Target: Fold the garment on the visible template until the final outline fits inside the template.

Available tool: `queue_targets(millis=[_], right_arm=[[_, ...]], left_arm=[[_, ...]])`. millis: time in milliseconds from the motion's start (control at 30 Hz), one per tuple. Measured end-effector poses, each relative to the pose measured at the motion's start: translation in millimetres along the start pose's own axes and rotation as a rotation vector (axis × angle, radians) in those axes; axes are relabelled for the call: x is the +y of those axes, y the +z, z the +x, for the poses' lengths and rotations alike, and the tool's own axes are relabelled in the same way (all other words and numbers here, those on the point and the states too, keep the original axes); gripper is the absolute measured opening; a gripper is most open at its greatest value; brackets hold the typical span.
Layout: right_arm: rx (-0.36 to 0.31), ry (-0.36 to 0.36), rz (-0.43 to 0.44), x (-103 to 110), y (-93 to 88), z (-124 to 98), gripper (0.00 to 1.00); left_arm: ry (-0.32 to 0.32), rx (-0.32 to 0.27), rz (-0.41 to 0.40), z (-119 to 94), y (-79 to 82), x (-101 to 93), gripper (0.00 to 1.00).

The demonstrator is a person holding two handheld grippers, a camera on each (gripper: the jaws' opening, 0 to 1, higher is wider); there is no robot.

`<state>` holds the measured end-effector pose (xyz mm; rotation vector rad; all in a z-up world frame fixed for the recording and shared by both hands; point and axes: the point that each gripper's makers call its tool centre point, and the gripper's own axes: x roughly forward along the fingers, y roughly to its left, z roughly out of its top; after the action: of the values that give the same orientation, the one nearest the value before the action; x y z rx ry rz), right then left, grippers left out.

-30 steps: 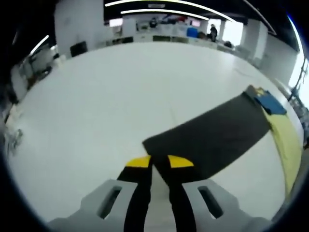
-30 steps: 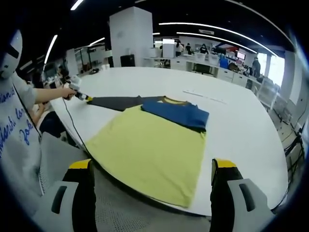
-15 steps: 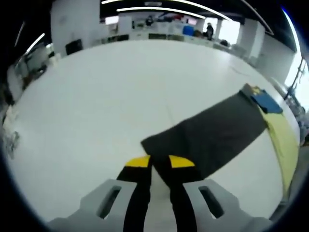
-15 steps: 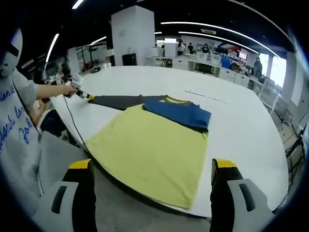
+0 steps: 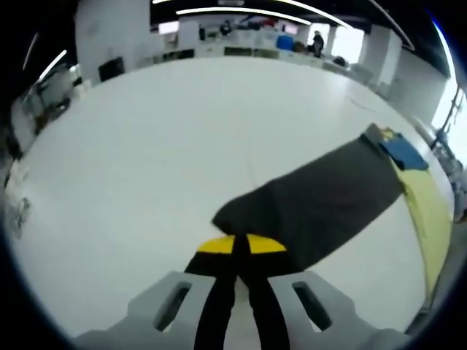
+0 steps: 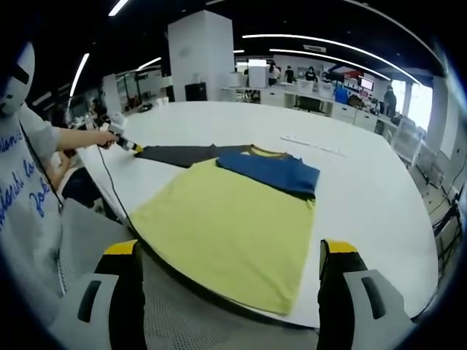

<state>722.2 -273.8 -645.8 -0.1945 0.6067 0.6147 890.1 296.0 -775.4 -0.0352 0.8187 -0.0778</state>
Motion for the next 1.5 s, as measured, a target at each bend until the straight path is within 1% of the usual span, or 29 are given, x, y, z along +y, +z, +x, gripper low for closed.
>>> queue_targets(millis=[100, 167, 333, 467, 533, 600, 633, 733, 1000, 1167, 1200, 1267, 1367, 1500], right_arm=[[-0.004, 0.001, -0.005, -0.7, -2.1, 0.6, 1.00], [-0.009, 0.000, -0.005, -1.2, -2.4, -0.3, 1.00], [-0.028, -0.013, -0.005, -3.2, -1.5, -3.8, 1.00], [-0.035, -0.019, 0.000, -2.3, -3.0, -9.0, 1.00], [-0.034, -0.026, -0.003, -3.0, -3.9, -11.1, 1.00], [-0.042, -0.031, 0.002, -4.1, -3.2, -13.1, 1.00], [-0.045, -0.033, 0.002, -4.7, -2.9, -13.6, 1.00], [-0.048, -0.034, -0.003, -5.6, -2.2, -13.8, 1.00], [-0.066, -0.018, -0.023, -5.0, 3.9, -13.4, 1.00], [-0.072, -0.003, -0.037, -3.3, 5.9, -13.8, 1.00], [-0.073, -0.002, -0.037, -3.4, 5.9, -13.8, 1.00], [-0.072, -0.007, -0.043, -4.5, 5.2, -14.2, 1.00], [-0.075, -0.007, -0.044, -4.5, 4.7, -15.6, 1.00], [-0.062, 0.010, -0.052, -2.8, 1.1, -15.5, 1.00]], left_arm=[[0.004, -0.024, -0.005, -0.5, -0.5, 0.5, 0.00], [0.014, -0.028, -0.022, 0.7, 0.3, 1.6, 0.00], [0.047, 0.002, -0.058, 1.7, 1.5, 2.0, 0.00], [0.060, 0.000, -0.053, 2.6, 1.6, 2.6, 0.00], [0.059, -0.003, -0.068, 1.1, 0.8, 2.0, 0.00], [0.068, -0.021, -0.083, -3.2, 1.7, 3.5, 0.00], [0.069, -0.041, -0.090, -6.3, 3.7, 4.1, 0.00], [0.058, -0.072, -0.106, -15.0, 7.2, 2.2, 0.00], [0.059, -0.133, -0.088, -34.4, 21.8, -5.3, 0.00], [0.052, -0.195, -0.086, -51.2, 37.0, -11.5, 0.00], [0.051, -0.199, -0.085, -52.5, 37.9, -12.4, 0.00], [0.032, -0.226, -0.088, -60.7, 42.8, -19.8, 0.00], [0.024, -0.258, -0.087, -70.2, 49.1, -25.9, 0.00], [0.012, -0.307, -0.081, -86.5, 63.5, -33.9, 0.00]])
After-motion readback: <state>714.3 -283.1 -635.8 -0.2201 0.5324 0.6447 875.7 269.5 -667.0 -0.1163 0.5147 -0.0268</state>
